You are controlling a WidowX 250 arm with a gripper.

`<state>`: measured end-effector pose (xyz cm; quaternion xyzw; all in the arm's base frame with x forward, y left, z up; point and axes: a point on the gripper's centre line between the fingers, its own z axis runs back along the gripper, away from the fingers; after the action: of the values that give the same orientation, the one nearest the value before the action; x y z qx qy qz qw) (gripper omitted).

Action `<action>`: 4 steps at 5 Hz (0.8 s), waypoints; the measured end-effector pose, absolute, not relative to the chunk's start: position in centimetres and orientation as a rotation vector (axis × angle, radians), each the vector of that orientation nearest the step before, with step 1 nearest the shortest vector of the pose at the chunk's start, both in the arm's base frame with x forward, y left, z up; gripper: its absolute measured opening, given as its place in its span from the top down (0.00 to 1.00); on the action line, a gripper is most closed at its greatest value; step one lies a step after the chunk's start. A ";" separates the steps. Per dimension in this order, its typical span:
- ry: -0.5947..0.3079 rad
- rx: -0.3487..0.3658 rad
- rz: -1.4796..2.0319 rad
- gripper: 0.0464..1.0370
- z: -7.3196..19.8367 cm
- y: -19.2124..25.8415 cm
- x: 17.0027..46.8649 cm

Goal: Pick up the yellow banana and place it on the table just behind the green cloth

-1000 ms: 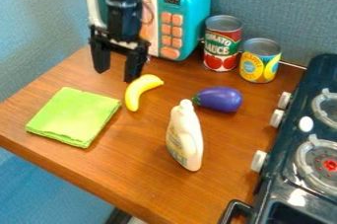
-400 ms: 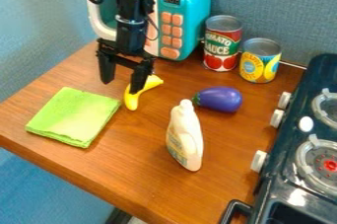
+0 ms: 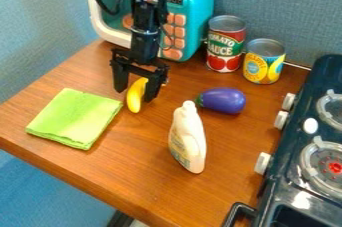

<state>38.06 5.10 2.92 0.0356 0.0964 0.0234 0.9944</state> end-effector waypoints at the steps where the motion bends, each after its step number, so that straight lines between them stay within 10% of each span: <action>1: 0.194 0.072 0.064 0.07 2.4 5.1 38.5; 2: 0.209 0.068 0.072 0.37 2.2 5.0 38.8; 4: 0.184 0.007 0.060 0.51 2.2 4.4 38.7</action>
<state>38.71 4.45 2.24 0.0036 0.0916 0.0301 0.9953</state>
